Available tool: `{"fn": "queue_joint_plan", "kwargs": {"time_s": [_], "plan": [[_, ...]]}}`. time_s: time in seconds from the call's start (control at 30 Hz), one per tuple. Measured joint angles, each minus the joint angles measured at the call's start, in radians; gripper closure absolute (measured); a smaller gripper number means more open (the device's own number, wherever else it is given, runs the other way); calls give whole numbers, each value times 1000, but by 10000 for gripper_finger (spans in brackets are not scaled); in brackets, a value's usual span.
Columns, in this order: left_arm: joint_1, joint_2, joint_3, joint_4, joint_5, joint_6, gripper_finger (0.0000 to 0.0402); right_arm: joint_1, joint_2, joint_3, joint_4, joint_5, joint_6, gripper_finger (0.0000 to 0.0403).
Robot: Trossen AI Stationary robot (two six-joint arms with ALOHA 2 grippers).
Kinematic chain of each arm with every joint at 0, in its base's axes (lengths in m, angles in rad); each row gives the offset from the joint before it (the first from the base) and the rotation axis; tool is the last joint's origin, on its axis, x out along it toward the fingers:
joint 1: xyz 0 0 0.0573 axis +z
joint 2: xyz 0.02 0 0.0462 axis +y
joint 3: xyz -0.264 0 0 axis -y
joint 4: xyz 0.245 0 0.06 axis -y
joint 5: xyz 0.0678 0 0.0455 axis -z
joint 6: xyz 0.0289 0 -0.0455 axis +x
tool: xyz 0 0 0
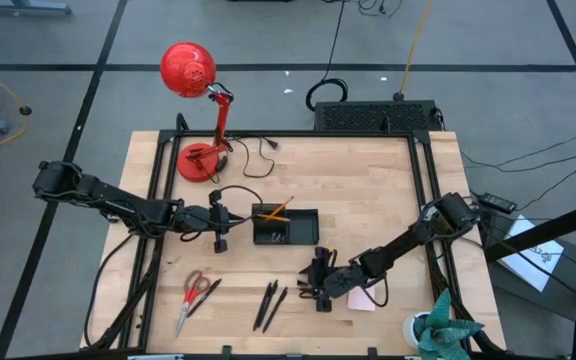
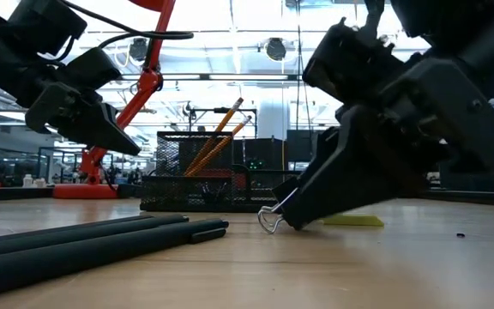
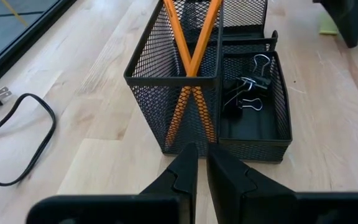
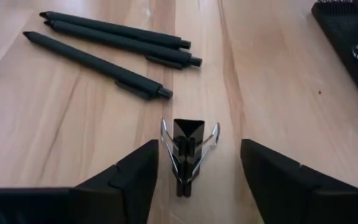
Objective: Pick and place office supplies into organizer
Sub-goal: Put the binder clip into the bottom left section of the desk organizer
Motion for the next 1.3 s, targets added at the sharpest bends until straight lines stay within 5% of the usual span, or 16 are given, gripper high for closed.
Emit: {"fn": "queue_joint_plan", "kwargs": {"time_s": [0.53, 0.87, 1.3], "plan": [[0, 0, 0, 0, 0, 0, 360, -16, -13, 0, 5, -25, -43, 391], [0, 0, 0, -2, 0, 0, 360, -18, -108, 0, 11, -20, -111, 384], [0, 0, 0, -5, 0, 0, 360, -18, -295, 0, 90, -15, -400, 390]]}}
